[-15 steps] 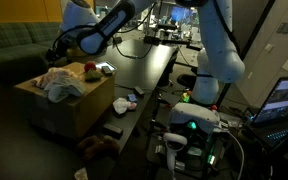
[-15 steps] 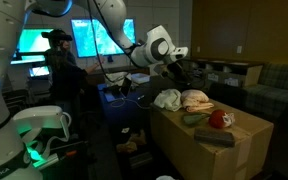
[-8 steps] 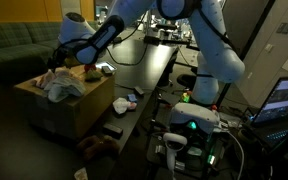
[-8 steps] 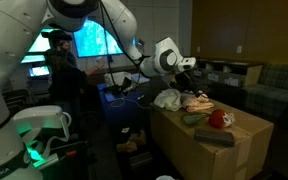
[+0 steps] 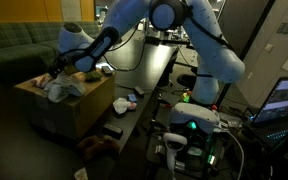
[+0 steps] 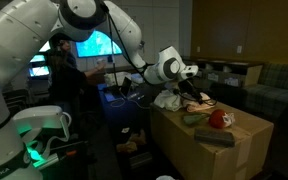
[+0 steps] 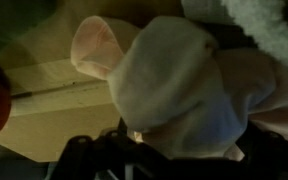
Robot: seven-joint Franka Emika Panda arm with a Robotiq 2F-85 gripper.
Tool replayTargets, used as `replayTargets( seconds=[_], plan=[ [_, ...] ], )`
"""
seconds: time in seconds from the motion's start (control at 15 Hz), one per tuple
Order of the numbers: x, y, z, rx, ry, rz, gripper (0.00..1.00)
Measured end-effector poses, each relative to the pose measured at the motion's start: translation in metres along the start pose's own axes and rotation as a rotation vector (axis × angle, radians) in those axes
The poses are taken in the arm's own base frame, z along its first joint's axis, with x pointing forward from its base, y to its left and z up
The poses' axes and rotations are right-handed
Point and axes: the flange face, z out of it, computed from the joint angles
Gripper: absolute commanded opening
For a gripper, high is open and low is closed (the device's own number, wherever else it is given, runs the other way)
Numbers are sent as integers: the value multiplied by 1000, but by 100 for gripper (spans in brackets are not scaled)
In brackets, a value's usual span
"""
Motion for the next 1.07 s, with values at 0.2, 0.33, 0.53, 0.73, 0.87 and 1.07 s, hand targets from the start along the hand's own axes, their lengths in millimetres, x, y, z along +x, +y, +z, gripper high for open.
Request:
replayTargets(
  seconds=[0.2, 0.33, 0.53, 0.73, 0.87, 1.07],
  plan=[
    [4, 3, 6, -13, 8, 0, 42],
    [9, 4, 5, -19, 10, 3, 27],
    [14, 4, 2, -26, 11, 5, 7],
    [21, 4, -3, -25, 24, 8, 6],
    [25, 4, -8, -25, 34, 13, 7],
    [33, 4, -18, -31, 57, 23, 7]
  ],
)
